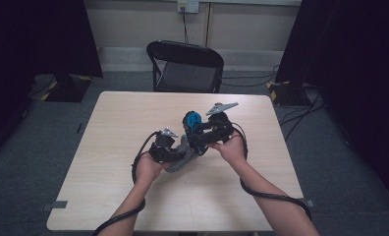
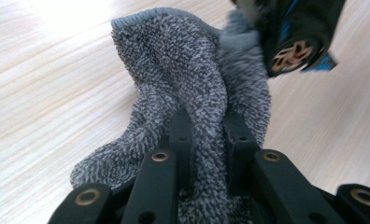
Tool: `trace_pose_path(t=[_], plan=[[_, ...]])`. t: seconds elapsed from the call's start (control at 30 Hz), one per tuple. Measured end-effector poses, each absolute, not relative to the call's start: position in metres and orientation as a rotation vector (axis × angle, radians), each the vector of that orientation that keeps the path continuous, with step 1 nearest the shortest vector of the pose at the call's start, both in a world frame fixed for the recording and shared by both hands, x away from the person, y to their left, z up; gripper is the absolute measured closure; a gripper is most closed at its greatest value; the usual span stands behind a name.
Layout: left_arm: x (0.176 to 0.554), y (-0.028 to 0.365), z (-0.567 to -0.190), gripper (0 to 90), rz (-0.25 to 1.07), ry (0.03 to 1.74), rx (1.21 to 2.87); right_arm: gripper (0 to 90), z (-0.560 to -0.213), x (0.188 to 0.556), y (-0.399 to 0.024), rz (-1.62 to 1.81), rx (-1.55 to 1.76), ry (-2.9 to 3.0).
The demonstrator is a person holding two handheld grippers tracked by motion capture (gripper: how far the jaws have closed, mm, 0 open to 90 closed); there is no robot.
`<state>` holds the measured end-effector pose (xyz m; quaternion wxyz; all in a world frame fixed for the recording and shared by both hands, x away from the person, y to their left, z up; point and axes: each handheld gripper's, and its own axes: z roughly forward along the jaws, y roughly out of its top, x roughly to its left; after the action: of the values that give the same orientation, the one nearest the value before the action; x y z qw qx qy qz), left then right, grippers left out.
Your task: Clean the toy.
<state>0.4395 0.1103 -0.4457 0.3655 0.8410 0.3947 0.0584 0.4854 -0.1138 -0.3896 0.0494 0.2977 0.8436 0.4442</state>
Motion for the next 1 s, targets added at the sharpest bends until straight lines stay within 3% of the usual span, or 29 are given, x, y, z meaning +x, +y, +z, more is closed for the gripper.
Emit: trace_pose_path(t=[0.53, 1.0], plan=[[0.439, 0.179, -0.431, 77.1, 0.293, 1.135, 2.092, 27.5, -0.399, 0.487, -0.157, 1.342, 1.012, 2.517], [0.439, 0.206, -0.436, 77.1, 0.321, 1.202, 2.088, 27.5, -0.408, 0.484, -0.188, 1.290, 1.072, 2.493]])
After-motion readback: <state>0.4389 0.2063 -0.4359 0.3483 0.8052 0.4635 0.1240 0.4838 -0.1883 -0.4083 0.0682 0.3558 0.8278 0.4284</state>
